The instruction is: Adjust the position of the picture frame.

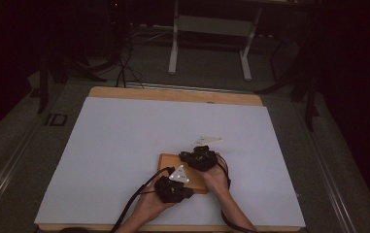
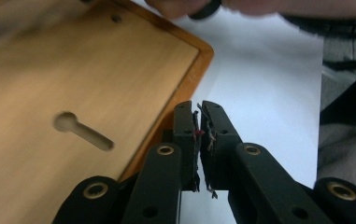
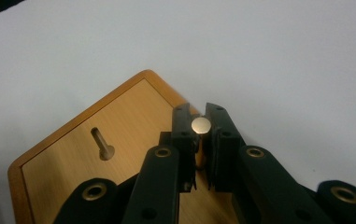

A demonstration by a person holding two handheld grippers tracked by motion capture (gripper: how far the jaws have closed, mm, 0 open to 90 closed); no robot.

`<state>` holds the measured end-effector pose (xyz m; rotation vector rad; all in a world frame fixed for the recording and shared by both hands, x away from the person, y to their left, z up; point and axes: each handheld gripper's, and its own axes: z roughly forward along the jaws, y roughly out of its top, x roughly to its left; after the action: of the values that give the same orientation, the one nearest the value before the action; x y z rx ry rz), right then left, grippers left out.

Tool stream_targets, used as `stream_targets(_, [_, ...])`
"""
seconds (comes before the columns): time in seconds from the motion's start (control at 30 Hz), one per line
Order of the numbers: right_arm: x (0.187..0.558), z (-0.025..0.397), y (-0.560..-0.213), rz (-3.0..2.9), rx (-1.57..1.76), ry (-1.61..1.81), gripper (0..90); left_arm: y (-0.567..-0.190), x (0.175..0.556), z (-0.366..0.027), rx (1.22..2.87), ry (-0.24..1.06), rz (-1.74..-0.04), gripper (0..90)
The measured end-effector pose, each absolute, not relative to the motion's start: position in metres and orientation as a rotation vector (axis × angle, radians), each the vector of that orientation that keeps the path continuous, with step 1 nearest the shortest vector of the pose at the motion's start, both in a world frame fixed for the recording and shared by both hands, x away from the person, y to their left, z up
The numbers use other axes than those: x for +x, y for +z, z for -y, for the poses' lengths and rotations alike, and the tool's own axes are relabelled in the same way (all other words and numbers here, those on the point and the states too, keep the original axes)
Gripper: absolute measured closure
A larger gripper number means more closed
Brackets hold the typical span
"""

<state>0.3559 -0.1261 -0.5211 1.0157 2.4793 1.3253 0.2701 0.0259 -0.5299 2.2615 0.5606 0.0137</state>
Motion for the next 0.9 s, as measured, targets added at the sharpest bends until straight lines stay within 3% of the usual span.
stream_targets(0.27, [0.361,0.125,-0.524,-2.498,0.998,1.343,83.4,-0.518,0.272,-0.044,2.239,0.061,-0.563,83.6])
stream_targets(0.63, [0.374,0.119,-0.523,-2.525,0.959,1.339,83.4,-0.505,0.292,-0.098,2.165,0.185,-0.763,82.5])
stream_targets(0.9, [0.376,0.119,-0.524,-2.537,0.938,1.345,83.3,-0.508,0.300,-0.109,2.160,0.217,-0.822,81.8])
